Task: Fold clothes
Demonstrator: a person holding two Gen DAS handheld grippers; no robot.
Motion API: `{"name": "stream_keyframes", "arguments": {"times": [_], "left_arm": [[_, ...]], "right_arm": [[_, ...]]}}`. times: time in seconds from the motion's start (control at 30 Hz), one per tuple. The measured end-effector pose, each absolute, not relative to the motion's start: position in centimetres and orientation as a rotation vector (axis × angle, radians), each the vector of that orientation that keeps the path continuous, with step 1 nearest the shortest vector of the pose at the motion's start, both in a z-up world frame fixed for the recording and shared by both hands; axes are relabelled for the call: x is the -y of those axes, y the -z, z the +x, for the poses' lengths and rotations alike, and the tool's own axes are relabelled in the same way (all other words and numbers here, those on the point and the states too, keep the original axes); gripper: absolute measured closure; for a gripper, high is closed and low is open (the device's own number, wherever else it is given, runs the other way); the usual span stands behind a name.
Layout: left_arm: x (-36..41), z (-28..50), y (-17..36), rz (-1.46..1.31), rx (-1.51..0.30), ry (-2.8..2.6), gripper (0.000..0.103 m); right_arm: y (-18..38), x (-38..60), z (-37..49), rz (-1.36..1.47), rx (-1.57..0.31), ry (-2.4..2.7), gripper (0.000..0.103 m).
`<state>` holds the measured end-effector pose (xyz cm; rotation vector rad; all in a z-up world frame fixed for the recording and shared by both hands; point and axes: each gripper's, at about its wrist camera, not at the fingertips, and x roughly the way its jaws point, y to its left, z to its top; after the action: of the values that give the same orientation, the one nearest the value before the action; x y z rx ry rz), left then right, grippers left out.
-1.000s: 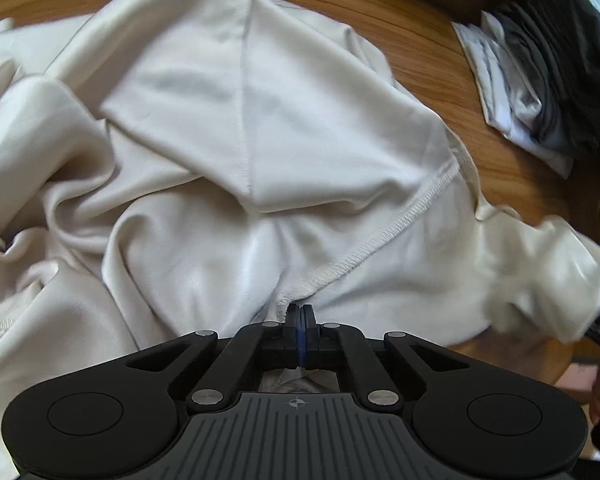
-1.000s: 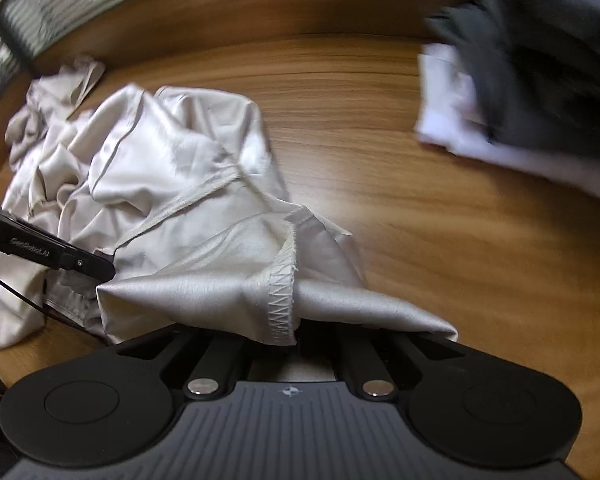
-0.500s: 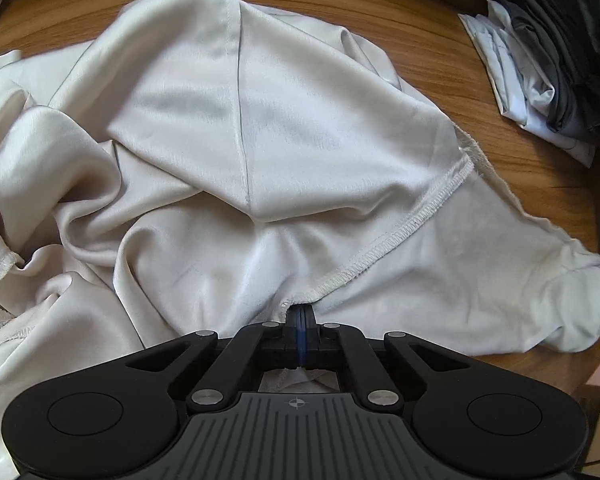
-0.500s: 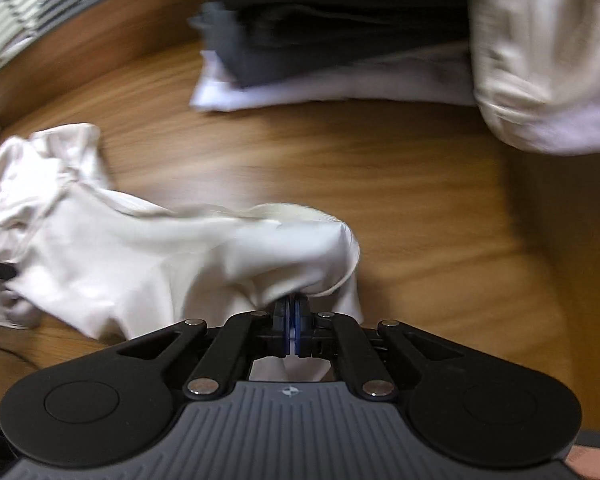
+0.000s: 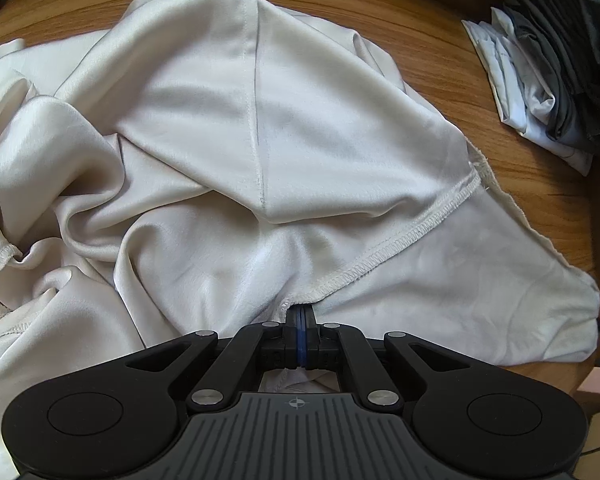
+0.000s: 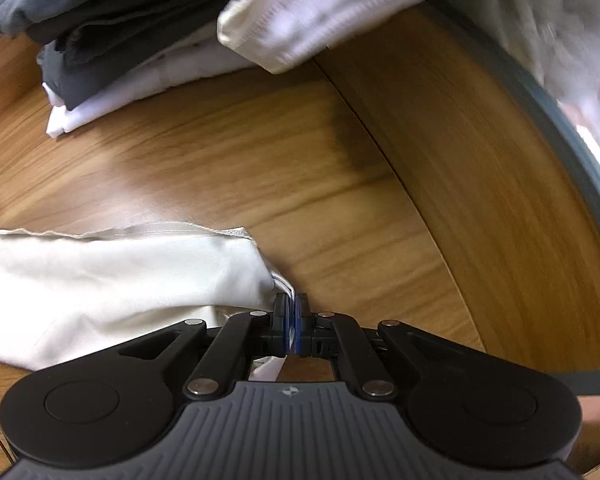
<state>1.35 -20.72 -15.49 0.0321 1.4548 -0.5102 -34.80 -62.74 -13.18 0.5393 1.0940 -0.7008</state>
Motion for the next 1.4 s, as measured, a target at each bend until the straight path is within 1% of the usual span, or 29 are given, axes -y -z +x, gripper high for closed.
{"name": "stream_keyframes", "arguments": {"times": [0.1,0.17,0.43,0.5,0.7,0.77,0.87,1.33,1.37,1.4], "left_arm": [[20.5,1.4,15.6,0.015,-1.457,0.516,0.098],[20.2,1.4,15.7,0.004,-1.444,0.536,0.098],[17.4,1.5,16.5,-0.137,-1.406,0.615,0.098],[17.2,1.7,16.6,-0.166,-1.407,0.618,0.098],[16.6,1.7,16.9,-0.206,-1.390,0.637,0.099],[16.6,1.6,16.9,-0.205,-1.383,0.637,0.098],[16.6,1.5,16.7,-0.200,-1.374,0.626,0.098],[14.2,2.4,16.7,-0.285,-1.351,0.554,0.098],[14.2,2.4,16.6,-0.282,-1.348,0.548,0.098],[14.2,2.5,16.6,-0.281,-1.346,0.542,0.098]], "right_arm": [[13.7,62.7,-35.1,0.556,-1.087,0.704,0.098],[13.9,63.0,-35.3,0.576,-1.072,0.707,0.092],[14.5,62.7,-35.9,0.630,-1.023,0.681,0.092],[14.5,62.4,-35.9,0.626,-1.011,0.685,0.089],[14.4,62.3,-35.5,0.608,-1.012,0.690,0.088],[14.5,62.2,-35.4,0.595,-1.020,0.685,0.090],[14.3,62.1,-35.3,0.580,-1.028,0.682,0.100],[14.3,62.4,-35.2,0.556,-1.014,0.721,0.100],[14.2,62.4,-35.2,0.539,-1.014,0.739,0.103],[14.1,62.4,-35.2,0.521,-1.016,0.761,0.103]]}}
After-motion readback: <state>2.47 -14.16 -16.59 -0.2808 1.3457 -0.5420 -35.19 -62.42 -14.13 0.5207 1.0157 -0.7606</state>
